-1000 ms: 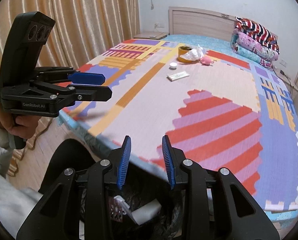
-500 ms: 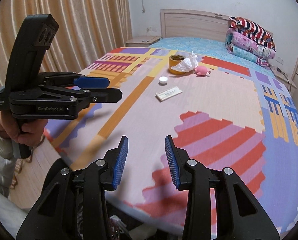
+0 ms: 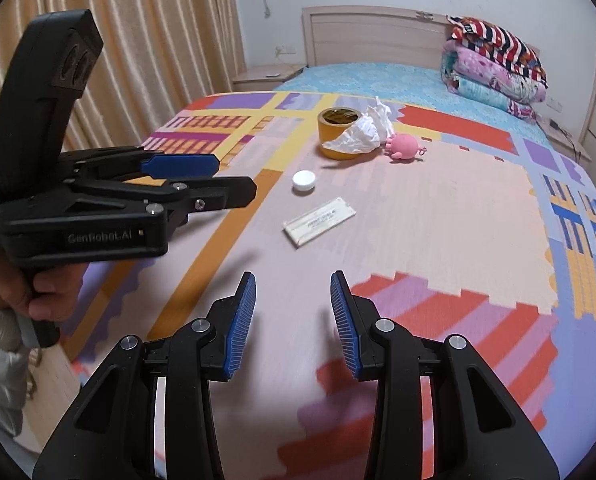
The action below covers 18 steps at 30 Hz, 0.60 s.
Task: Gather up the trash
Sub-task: 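Raise both tools over the board toward the white cap and white card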
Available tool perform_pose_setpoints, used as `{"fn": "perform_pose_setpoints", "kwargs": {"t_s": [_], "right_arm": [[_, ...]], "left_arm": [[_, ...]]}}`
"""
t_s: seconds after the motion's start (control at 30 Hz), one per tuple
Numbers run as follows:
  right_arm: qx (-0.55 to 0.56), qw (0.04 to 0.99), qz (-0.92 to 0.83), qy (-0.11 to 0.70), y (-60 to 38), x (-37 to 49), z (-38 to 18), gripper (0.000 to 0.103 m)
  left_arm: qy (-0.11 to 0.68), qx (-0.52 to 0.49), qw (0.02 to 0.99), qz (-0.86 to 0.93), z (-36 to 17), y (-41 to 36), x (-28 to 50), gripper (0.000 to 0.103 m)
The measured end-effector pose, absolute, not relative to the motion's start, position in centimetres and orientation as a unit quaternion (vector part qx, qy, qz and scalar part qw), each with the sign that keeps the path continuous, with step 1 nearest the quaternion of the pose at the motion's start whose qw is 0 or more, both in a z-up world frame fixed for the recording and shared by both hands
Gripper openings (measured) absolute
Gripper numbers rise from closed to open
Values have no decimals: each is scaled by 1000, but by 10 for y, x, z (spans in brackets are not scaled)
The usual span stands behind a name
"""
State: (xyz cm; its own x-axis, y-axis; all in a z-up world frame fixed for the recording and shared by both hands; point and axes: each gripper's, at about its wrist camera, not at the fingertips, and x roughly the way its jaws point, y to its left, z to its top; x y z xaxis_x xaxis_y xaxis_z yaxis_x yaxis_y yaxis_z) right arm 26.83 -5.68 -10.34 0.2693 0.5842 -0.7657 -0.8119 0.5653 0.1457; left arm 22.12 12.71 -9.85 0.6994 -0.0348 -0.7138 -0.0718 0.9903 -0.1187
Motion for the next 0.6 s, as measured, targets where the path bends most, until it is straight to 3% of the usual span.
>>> {"fn": "perform_pose_setpoints", "kwargs": {"t_s": [0.17, 0.4, 0.6], "right_arm": [[-133, 786, 435, 419, -45, 281, -111, 47], [-132, 785, 430, 426, -35, 288, -119, 48], [-141, 786, 428, 424, -31, 289, -120, 48]], "left_arm": [[397, -64, 915, 5, -108, 133, 237, 53], [405, -59, 912, -4, -117, 141, 258, 52], [420, -53, 906, -9, -128, 142, 274, 39]]}}
